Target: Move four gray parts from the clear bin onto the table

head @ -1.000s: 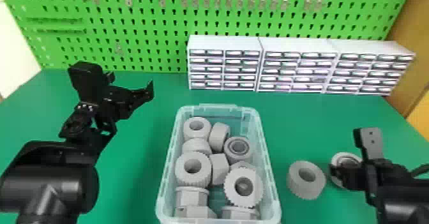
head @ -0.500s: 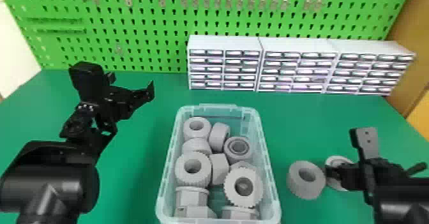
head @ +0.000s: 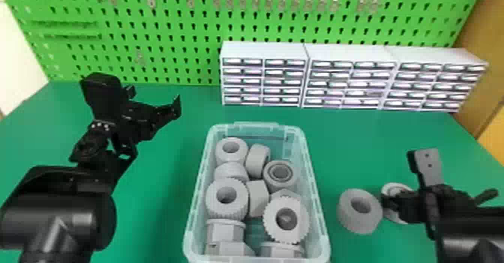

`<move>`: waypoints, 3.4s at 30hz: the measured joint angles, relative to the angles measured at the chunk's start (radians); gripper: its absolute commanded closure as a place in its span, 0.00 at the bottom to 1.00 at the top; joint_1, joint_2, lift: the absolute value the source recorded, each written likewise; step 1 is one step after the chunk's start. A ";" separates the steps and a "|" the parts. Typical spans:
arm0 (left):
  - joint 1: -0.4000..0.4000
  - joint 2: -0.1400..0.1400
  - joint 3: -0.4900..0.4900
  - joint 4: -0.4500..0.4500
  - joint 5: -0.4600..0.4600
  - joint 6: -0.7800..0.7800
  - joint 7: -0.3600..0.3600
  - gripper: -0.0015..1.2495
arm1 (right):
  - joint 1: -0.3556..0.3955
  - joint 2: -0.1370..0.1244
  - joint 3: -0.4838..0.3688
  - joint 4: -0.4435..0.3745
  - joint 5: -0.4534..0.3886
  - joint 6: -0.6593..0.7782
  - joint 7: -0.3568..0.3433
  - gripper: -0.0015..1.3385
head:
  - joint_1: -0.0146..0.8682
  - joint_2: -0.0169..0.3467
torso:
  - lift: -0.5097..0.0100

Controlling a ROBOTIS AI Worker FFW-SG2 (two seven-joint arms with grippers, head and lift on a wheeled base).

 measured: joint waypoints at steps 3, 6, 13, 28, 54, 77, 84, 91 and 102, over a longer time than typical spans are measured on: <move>0.000 0.000 0.002 0.000 0.000 0.000 -0.003 0.10 | -0.007 -0.001 0.007 -0.017 -0.003 0.010 0.001 0.47 | 0.78 0.14 | 0.89; 0.001 0.000 0.003 0.000 0.000 0.000 -0.004 0.10 | -0.023 -0.004 0.018 -0.045 -0.005 0.039 0.004 0.47 | 0.78 0.14 | 0.89; 0.002 -0.001 0.004 0.000 -0.001 0.000 -0.004 0.10 | -0.076 -0.023 0.064 -0.125 -0.007 0.140 0.009 0.46 | 0.78 0.14 | 0.89; 0.006 0.000 0.008 0.000 -0.004 0.000 -0.006 0.10 | -0.224 -0.085 0.269 -0.265 0.037 0.427 0.103 0.46 | 0.78 0.14 | 0.89; 0.006 -0.001 0.011 -0.001 -0.016 0.007 -0.020 0.10 | -0.284 -0.033 0.514 -0.372 0.008 0.658 0.162 0.46 | 0.78 0.14 | 0.89; -0.007 -0.001 -0.003 0.000 -0.031 0.025 -0.020 0.10 | -0.345 -0.159 0.610 -0.349 -0.339 0.659 0.162 0.46 | 0.78 0.14 | 0.89; -0.008 -0.002 -0.004 0.000 -0.034 0.029 -0.020 0.10 | -0.380 -0.191 0.647 -0.303 -0.432 0.659 0.162 0.46 | 0.78 0.14 | 0.89; -0.010 -0.002 -0.007 0.000 -0.037 0.032 -0.020 0.10 | -0.415 -0.192 0.693 -0.270 -0.449 0.659 0.162 0.46 | 0.78 0.14 | 0.89; -0.010 -0.003 -0.007 0.000 -0.037 0.032 -0.020 0.10 | -0.430 -0.192 0.708 -0.247 -0.457 0.659 0.162 0.46 | 0.78 0.14 | 0.89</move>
